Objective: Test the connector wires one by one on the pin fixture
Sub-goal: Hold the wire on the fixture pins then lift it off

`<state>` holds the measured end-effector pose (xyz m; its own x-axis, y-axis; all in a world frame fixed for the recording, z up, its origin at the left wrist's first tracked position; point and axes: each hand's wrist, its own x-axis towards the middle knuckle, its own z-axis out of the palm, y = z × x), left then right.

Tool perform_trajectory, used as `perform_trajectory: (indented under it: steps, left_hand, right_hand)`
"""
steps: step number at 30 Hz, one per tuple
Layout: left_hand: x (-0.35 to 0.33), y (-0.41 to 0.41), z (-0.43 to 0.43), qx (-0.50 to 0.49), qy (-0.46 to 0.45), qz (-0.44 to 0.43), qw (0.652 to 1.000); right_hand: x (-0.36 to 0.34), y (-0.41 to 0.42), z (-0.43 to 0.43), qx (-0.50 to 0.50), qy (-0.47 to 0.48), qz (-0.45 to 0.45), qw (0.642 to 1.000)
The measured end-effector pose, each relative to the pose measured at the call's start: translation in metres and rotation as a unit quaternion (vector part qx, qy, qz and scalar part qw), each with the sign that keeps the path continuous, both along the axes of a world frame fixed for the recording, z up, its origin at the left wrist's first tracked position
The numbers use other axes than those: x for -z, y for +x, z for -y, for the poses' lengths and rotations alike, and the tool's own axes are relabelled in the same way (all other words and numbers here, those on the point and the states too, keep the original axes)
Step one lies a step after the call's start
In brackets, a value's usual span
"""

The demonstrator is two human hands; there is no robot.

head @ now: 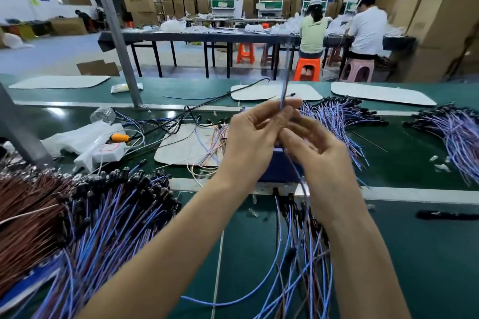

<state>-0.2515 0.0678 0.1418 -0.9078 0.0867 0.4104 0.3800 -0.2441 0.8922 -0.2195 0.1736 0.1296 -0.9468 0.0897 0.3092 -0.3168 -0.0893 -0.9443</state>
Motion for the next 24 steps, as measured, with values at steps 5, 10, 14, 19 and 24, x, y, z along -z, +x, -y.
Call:
perform_trajectory:
  steps: [5, 10, 14, 19, 24]
  left_hand:
    - [-0.005, -0.002, 0.002, 0.006, 0.010, -0.003, 1.000]
    - [-0.002, 0.001, -0.002, -0.032, -0.122, -0.067, 0.990]
    - [0.001, 0.000, 0.010, -0.052, -0.295, -0.067, 0.952]
    - [-0.010, -0.007, 0.007, -0.083, -0.122, -0.021, 0.989]
    - [0.007, -0.016, -0.016, -0.151, -0.005, -0.023, 0.988]
  right_hand:
    - [-0.015, -0.012, -0.001, 0.004, -0.049, -0.070, 0.996]
    - [-0.009, -0.020, 0.002, 0.019, -0.071, -0.118, 0.990]
    - [0.001, -0.024, -0.006, 0.049, -0.040, -0.112, 0.992]
    - [0.014, -0.035, -0.014, 0.115, 0.124, -0.046, 0.985]
    - [0.018, -0.043, -0.022, 0.081, 0.128, -0.015, 0.988]
